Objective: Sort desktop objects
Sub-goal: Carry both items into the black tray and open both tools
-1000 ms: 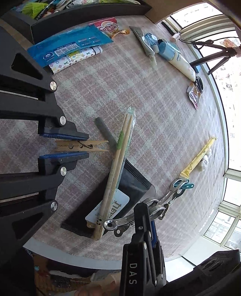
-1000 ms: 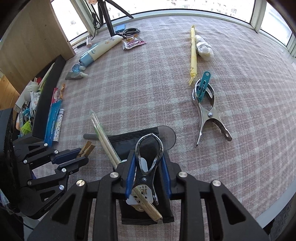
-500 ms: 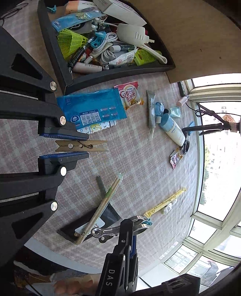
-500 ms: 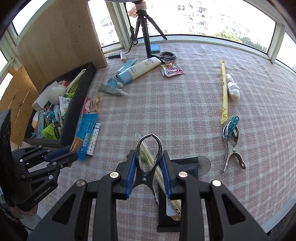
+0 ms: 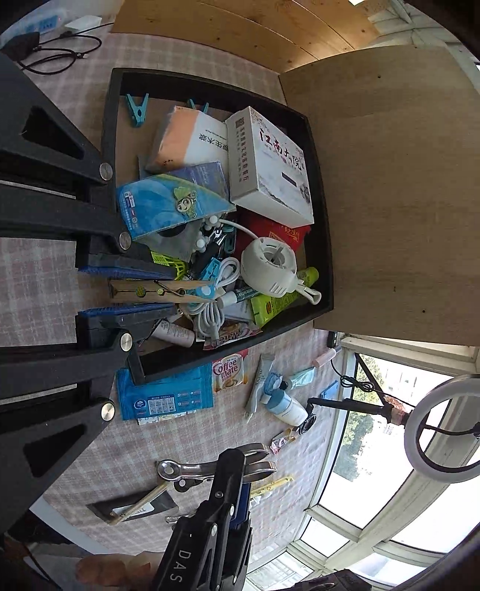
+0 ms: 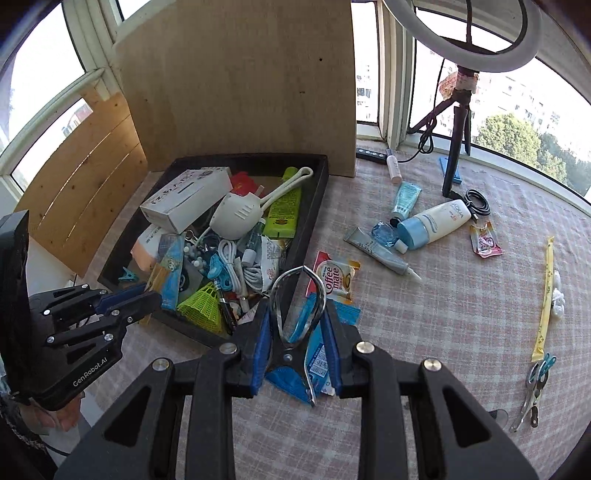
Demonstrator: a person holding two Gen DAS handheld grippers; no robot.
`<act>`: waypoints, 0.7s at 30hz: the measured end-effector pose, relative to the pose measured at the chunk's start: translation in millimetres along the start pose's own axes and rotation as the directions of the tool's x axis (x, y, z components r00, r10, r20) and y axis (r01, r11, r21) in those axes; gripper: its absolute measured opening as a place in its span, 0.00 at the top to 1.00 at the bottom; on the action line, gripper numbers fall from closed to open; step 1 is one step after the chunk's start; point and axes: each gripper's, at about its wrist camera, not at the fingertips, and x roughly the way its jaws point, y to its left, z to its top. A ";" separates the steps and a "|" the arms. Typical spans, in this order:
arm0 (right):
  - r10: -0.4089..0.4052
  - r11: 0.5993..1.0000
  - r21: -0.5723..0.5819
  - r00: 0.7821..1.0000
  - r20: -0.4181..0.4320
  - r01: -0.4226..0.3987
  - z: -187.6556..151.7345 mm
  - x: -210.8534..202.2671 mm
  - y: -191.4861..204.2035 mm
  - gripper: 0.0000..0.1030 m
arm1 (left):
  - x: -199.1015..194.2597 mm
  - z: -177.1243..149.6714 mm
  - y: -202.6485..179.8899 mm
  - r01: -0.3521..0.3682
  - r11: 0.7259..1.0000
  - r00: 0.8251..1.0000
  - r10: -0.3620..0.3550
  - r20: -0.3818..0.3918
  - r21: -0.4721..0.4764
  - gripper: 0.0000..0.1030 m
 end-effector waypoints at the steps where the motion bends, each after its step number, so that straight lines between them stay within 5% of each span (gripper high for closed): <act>1: 0.003 1.000 -0.015 1.000 0.000 -0.003 4.5 3.4 9.0 0.75 | 0.3 2.7 5.1 -0.003 1.000 1.000 0.003 0.003 -0.006 0.89; 11: 0.023 0.995 -0.095 1.000 -0.011 -0.024 35.5 31.0 58.8 0.74 | 8.5 24.3 32.6 -0.009 0.999 0.999 0.010 0.033 -0.034 0.87; 12: 0.027 0.994 -0.102 1.000 -0.007 -0.027 37.6 32.2 60.4 0.74 | 10.8 25.8 33.7 -0.020 0.999 0.999 0.021 0.026 -0.041 0.81; 13: 0.023 0.994 -0.107 1.000 -0.009 -0.024 39.7 33.4 61.6 0.68 | 13.3 27.2 35.1 -0.026 0.998 1.000 0.026 0.015 -0.049 0.56; 14: 0.022 0.994 -0.104 1.000 -0.013 -0.023 41.6 34.1 61.7 0.61 | 14.5 28.1 36.3 -0.029 0.998 0.999 0.030 0.015 -0.054 0.50; 21: 0.013 0.997 -0.075 1.000 0.006 -0.013 46.7 26.6 45.7 0.60 | 18.5 27.4 36.1 -0.034 0.998 0.999 0.035 0.008 -0.048 0.59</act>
